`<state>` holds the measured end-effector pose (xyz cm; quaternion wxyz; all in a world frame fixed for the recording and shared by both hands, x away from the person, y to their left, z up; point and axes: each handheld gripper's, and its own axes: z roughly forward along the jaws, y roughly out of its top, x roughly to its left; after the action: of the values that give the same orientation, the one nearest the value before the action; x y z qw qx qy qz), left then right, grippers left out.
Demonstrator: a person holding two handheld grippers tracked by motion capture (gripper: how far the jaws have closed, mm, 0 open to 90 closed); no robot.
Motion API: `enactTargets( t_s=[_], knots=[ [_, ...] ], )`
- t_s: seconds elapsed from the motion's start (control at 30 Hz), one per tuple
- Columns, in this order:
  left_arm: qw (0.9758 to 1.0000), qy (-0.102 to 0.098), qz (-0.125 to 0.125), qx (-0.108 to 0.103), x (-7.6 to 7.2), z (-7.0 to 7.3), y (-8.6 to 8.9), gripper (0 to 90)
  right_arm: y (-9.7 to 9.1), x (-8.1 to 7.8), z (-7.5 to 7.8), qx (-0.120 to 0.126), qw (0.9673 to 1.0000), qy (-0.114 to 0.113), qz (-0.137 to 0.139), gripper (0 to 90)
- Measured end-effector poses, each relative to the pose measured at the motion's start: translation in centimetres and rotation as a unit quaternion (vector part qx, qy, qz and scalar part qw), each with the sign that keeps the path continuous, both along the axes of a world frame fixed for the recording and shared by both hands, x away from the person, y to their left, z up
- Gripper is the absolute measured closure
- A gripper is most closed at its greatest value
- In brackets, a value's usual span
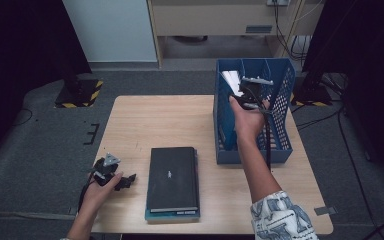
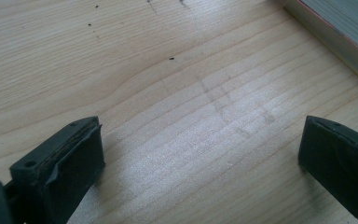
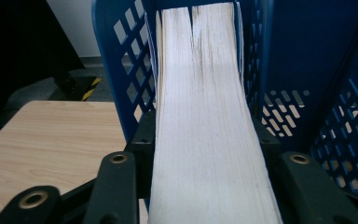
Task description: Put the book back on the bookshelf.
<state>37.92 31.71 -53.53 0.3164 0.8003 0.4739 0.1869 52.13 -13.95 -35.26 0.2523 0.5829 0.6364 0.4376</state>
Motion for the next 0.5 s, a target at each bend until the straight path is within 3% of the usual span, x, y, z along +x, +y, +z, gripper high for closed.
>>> enactTargets(
  t_s=[0.23, 0.3, 0.5],
  knots=[
    [1.0, 0.0, 0.0, 0.0, 0.0, 0.0, 0.0, 0.0, 0.3, -0.7, 0.4, 0.007, 0.9989, 0.005, 0.046, 36.0],
    [1.0, 0.0, 0.0, 0.0, 0.0, 0.0, 0.0, 0.0, 0.3, -1.2, 0.5, 0.006, 0.9986, -0.013, 0.05, 35.1],
    [1.0, 0.001, -0.001, 0.002, 0.0, 0.0, 0.0, 0.0, 0.0, -2.0, -0.1, -0.014, 0.9973, -0.021, 0.069, 19.6]
  ],
)
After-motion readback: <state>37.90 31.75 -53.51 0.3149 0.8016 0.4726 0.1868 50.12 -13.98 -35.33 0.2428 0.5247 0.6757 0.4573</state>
